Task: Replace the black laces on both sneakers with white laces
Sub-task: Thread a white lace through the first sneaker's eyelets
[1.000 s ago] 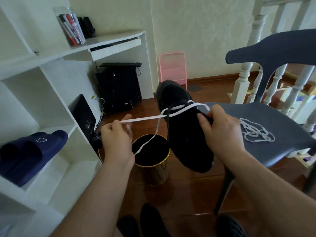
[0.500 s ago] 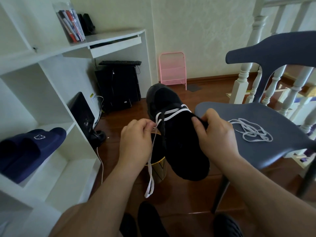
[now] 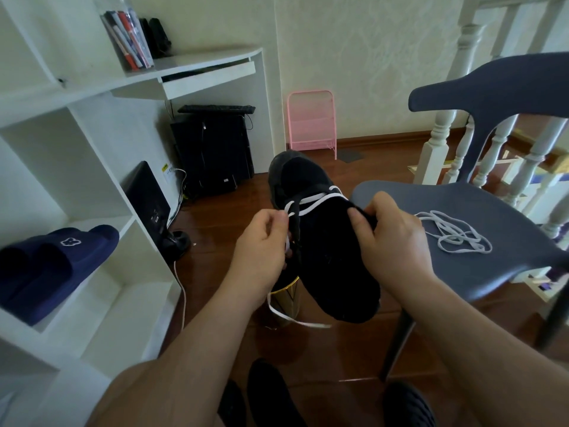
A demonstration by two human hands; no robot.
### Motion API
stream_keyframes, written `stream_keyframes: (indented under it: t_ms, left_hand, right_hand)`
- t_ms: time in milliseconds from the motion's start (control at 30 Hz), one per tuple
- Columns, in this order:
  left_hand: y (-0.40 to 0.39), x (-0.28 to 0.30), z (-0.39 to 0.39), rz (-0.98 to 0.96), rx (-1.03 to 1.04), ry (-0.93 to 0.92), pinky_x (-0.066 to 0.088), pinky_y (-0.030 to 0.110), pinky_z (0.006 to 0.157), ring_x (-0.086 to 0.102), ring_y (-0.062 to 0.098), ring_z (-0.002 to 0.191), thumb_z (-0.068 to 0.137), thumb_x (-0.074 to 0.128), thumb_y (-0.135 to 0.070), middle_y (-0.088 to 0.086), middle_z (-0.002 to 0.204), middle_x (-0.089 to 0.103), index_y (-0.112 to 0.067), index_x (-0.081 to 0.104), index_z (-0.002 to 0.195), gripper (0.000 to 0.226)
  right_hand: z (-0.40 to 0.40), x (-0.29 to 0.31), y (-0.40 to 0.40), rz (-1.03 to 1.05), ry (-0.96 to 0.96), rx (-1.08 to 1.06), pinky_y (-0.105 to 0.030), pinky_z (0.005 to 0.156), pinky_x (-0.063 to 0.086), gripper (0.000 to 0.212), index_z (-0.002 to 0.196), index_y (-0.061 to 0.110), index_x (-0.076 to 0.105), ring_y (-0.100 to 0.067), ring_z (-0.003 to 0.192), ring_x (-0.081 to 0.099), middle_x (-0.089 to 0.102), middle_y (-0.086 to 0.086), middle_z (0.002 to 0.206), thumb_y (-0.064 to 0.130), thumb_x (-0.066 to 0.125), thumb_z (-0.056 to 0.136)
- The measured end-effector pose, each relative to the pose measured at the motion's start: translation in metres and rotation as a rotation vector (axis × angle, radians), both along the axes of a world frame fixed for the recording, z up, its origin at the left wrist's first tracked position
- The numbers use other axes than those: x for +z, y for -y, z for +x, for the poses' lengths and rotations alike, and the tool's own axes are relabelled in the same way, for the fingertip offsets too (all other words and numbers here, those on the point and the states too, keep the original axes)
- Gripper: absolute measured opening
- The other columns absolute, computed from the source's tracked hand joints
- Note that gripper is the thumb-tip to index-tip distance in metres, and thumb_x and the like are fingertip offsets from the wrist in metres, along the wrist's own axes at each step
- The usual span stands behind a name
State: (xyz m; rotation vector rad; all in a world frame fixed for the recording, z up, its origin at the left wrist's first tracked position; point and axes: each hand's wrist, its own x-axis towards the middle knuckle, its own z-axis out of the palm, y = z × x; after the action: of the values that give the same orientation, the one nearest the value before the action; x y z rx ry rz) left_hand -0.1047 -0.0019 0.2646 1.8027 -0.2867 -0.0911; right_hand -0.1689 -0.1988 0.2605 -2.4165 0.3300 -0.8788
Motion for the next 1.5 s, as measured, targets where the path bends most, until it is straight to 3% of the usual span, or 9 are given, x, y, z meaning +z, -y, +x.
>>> stream_keyframes:
  t_ms: [233, 400, 667, 867, 1067, 1133, 1200, 1333, 1500]
  left_hand:
    - [-0.014, 0.004, 0.02, 0.386, 0.027, 0.28, 0.044, 0.022, 0.072, 0.061, 0.002, 0.092, 0.106, 0.061, -0.036, -0.013, 0.099, 0.068, -0.031, 0.069, 0.104, 0.01]
    - [-0.032, 0.008, 0.037, 0.021, 0.371, 0.115, 0.051, 0.041, 0.068, 0.06, 0.02, 0.075, 0.104, 0.05, -0.04, 0.007, 0.094, 0.068, -0.035, 0.059, 0.099, 0.011]
    - [-0.002, -0.005, 0.007, 0.311, -0.03, 0.432, 0.058, 0.04, 0.088, 0.062, 0.005, 0.104, 0.109, 0.051, -0.038, -0.015, 0.113, 0.063, -0.05, 0.051, 0.142, 0.036]
    - [-0.007, -0.004, 0.016, 0.366, 0.152, 0.498, 0.057, 0.035, 0.07, 0.063, 0.005, 0.081, 0.104, 0.062, -0.033, -0.013, 0.09, 0.069, -0.034, 0.072, 0.107, 0.01]
    - [-0.029, 0.006, 0.042, -0.35, 0.571, -0.057, 0.037, 0.025, 0.041, 0.047, 0.01, 0.059, 0.112, 0.04, -0.023, 0.006, 0.115, 0.071, -0.03, 0.054, 0.108, 0.016]
    - [-0.035, 0.007, 0.045, -0.417, 0.521, -0.076, 0.033, 0.023, 0.038, 0.043, 0.011, 0.055, 0.109, 0.043, -0.018, 0.011, 0.122, 0.071, -0.036, 0.054, 0.107, 0.021]
    - [-0.028, 0.009, 0.034, -0.354, 0.319, 0.021, 0.039, 0.025, 0.043, 0.05, 0.01, 0.055, 0.108, 0.052, -0.015, 0.001, 0.119, 0.072, -0.043, 0.059, 0.114, 0.029]
    - [-0.005, -0.001, 0.012, 0.085, -0.007, 0.333, 0.054, 0.023, 0.085, 0.064, 0.0, 0.1, 0.105, 0.061, -0.022, -0.015, 0.114, 0.066, -0.042, 0.069, 0.122, 0.027]
    - [0.002, -0.006, 0.007, 0.252, 0.101, 0.374, 0.048, 0.021, 0.078, 0.061, 0.001, 0.1, 0.104, 0.062, -0.035, -0.019, 0.104, 0.065, -0.04, 0.069, 0.112, 0.012]
  right_hand:
    - [-0.001, 0.002, 0.004, -0.008, -0.045, -0.016, -0.034, 0.054, 0.035, 0.03, 0.087, 0.021, 0.045, -0.023, 0.063, 0.053, 0.054, 0.003, 0.067, 0.043, 0.055, 0.103]
    - [-0.003, 0.008, 0.01, 0.055, -0.013, -0.037, -0.039, 0.058, 0.042, 0.029, 0.09, 0.016, 0.049, -0.026, 0.067, 0.056, 0.057, 0.001, 0.07, 0.041, 0.056, 0.104]
    - [-0.003, 0.003, -0.003, 0.036, 0.026, 0.018, -0.035, 0.055, 0.033, 0.03, 0.084, 0.02, 0.043, -0.024, 0.062, 0.053, 0.051, 0.006, 0.065, 0.039, 0.056, 0.103]
    - [-0.004, 0.003, -0.004, 0.011, 0.029, 0.033, -0.033, 0.052, 0.032, 0.03, 0.083, 0.022, 0.042, -0.018, 0.059, 0.052, 0.05, 0.007, 0.064, 0.04, 0.056, 0.104]
    - [-0.004, 0.008, 0.017, 0.155, 0.042, -0.011, -0.038, 0.066, 0.043, 0.02, 0.098, 0.02, 0.055, -0.02, 0.08, 0.058, 0.058, 0.012, 0.08, 0.039, 0.057, 0.104]
    - [-0.004, 0.01, 0.018, 0.183, 0.053, 0.0, -0.031, 0.072, 0.038, 0.013, 0.108, 0.022, 0.063, -0.013, 0.088, 0.058, 0.059, 0.017, 0.087, 0.034, 0.058, 0.105]
    - [-0.005, 0.01, 0.012, 0.155, 0.051, 0.021, -0.025, 0.076, 0.036, 0.017, 0.117, 0.024, 0.068, -0.011, 0.092, 0.059, 0.063, 0.016, 0.094, 0.03, 0.058, 0.105]
    - [-0.003, 0.004, 0.0, 0.103, 0.058, 0.045, -0.025, 0.076, 0.04, 0.018, 0.115, 0.023, 0.073, -0.012, 0.092, 0.064, 0.073, 0.009, 0.098, 0.028, 0.059, 0.104]
    - [-0.004, 0.003, -0.007, 0.09, 0.069, 0.058, -0.009, 0.07, 0.037, 0.015, 0.111, 0.024, 0.073, -0.001, 0.083, 0.055, 0.062, 0.02, 0.088, 0.026, 0.06, 0.103]
